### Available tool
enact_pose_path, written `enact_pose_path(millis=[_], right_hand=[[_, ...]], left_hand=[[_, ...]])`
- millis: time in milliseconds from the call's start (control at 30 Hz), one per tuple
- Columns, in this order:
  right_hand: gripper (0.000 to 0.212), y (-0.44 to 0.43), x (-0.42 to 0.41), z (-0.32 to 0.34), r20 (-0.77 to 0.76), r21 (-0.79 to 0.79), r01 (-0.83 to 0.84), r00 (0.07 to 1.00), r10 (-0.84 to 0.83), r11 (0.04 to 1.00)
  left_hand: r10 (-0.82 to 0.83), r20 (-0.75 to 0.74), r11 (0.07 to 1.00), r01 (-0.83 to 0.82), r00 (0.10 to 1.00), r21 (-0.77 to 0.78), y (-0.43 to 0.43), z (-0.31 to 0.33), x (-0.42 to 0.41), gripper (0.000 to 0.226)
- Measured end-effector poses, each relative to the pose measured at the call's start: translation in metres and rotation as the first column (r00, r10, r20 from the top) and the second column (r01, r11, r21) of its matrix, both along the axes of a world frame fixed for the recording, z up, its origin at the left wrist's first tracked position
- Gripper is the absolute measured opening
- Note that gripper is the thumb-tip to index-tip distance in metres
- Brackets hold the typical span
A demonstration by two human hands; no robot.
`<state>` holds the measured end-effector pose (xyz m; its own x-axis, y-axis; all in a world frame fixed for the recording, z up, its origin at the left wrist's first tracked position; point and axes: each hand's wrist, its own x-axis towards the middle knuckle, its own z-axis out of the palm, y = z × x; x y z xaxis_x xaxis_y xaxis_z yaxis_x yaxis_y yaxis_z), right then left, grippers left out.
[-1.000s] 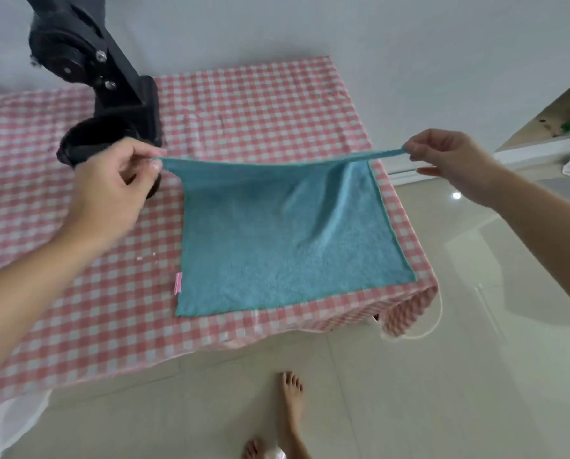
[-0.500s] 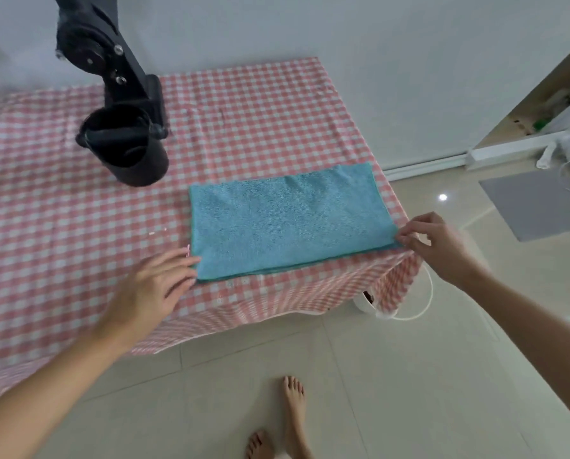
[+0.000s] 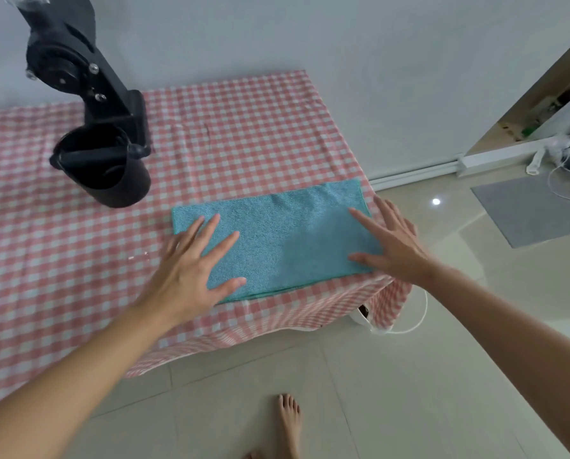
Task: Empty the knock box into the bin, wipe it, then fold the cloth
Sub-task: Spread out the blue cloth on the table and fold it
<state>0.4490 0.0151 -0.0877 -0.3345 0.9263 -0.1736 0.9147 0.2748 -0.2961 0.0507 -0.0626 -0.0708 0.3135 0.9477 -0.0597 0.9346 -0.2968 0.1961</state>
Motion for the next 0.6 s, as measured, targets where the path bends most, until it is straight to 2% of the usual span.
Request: enact_pose_path(millis=[133, 300, 467, 600], right_hand=[[0.086, 0.02, -0.034, -0.005, 0.095, 0.097, -0.139, 0.987, 0.129, 0.986], [0.089, 0.027, -0.084, -0.018, 0.099, 0.129, -0.341, 0.939, 0.33, 0.931], [0.09, 0.044, -0.065, -0.023, 0.137, 0.126, -0.353, 0.932, 0.336, 0.927], [0.088, 0.058, -0.024, -0.022, 0.165, 0.107, -0.282, 0.951, 0.263, 0.953]], left_hand=[[-0.005, -0.076, 1.0, 0.003, 0.997, -0.022, 0.03, -0.014, 0.018, 0.095], [-0.064, -0.083, 0.998, 0.064, 0.994, 0.005, 0.056, -0.031, 0.046, 0.103], [-0.049, -0.111, 0.999, 0.048, 0.993, -0.01, 0.059, -0.045, 0.025, 0.107], [-0.032, -0.137, 0.999, 0.029, 0.99, -0.026, 0.05, -0.044, -0.007, 0.105]])
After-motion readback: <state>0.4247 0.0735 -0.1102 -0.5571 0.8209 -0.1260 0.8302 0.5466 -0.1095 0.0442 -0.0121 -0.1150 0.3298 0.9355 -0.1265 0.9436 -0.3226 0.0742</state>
